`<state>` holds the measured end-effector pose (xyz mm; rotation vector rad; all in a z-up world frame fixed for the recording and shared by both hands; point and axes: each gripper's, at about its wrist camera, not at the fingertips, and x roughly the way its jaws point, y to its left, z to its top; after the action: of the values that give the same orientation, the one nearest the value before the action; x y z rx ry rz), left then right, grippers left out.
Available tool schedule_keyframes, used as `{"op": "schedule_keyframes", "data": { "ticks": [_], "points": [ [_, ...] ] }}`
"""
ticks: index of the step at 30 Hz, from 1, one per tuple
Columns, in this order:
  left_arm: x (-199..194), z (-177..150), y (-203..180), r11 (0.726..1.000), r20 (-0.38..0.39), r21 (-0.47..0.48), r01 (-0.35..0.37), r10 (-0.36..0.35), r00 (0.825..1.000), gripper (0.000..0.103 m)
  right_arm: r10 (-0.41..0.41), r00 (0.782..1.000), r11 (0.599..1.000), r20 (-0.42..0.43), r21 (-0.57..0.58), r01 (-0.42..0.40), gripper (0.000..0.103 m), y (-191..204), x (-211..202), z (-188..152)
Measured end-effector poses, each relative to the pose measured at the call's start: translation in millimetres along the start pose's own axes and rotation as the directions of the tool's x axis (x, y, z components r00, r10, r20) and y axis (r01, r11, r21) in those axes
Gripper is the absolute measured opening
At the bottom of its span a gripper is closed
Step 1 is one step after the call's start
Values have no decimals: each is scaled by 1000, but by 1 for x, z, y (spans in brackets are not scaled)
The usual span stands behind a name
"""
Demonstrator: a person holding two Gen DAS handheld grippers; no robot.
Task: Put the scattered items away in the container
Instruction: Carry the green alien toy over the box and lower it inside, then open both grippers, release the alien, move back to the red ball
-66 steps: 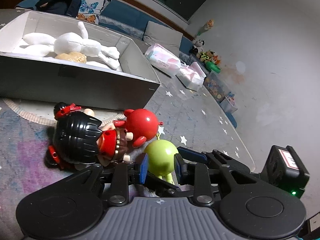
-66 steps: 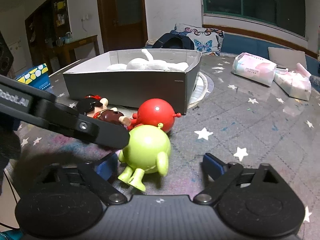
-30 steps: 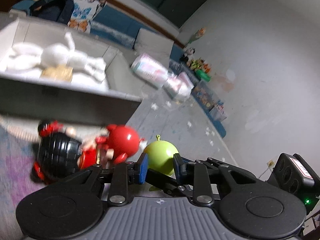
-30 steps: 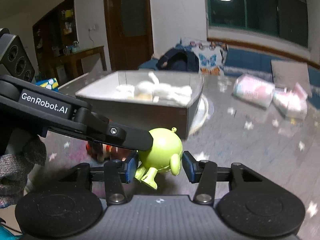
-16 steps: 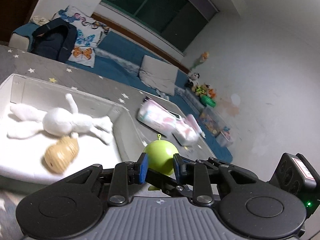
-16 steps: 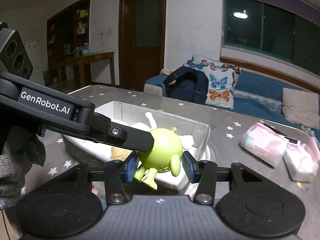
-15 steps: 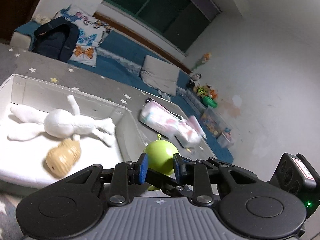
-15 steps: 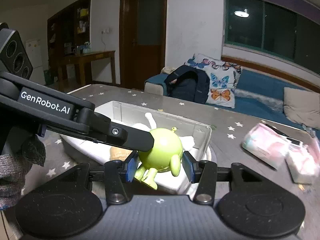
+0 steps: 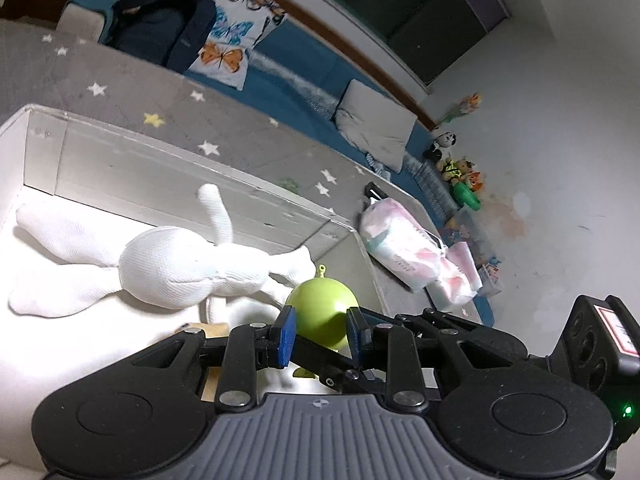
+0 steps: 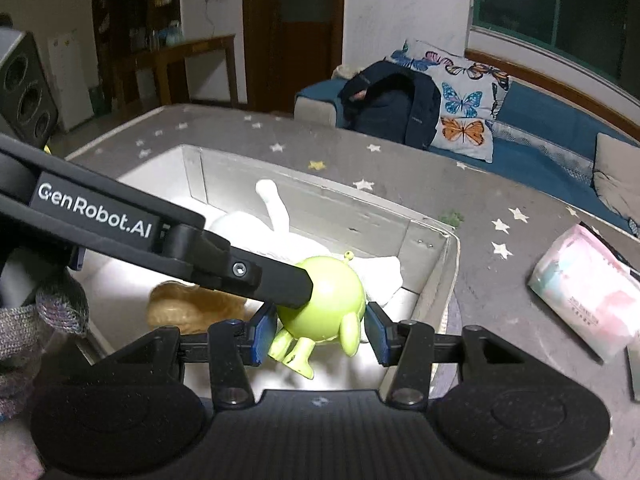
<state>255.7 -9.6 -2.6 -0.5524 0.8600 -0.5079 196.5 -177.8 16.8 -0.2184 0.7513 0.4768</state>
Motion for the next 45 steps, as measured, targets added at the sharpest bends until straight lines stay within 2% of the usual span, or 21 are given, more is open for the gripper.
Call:
{"op": "schedule_keyframes", "data": {
  "ticks": [7,13,24,34,40,42,43,45],
  "points": [
    [8,4,7,999,-21,-4,-42,42,999,29,-35,996,995,-81,-100,27,48,15,20,9],
    [11,4,11,999,-25,-15,-48,47,999,30,-58,990,989,-127,-145,39,48,24,26,13],
    [11,4,11,998,-23,-4,-68,68,997,31,-70,986,983,-153,-176,42,50,28,31,16],
    [1,2,7,998,3,-5,-68,68,998,31,-55,992,989,-112,-141,39,50,24,16,15],
    [-20,-3,-3,998,46,15,-63,62,997,31,-45,999,995,-23,-95,42,50,22,-16,12],
    [-29,-6,-7,998,64,24,-61,60,996,31,-41,999,995,13,-85,42,53,23,-30,10],
    [-35,-8,-9,998,75,28,-61,59,995,31,-40,999,996,35,-80,43,58,24,-39,8],
    [-45,-13,-13,998,93,34,-57,53,994,31,-37,997,996,73,-76,42,59,27,-54,5]
  ]
}}
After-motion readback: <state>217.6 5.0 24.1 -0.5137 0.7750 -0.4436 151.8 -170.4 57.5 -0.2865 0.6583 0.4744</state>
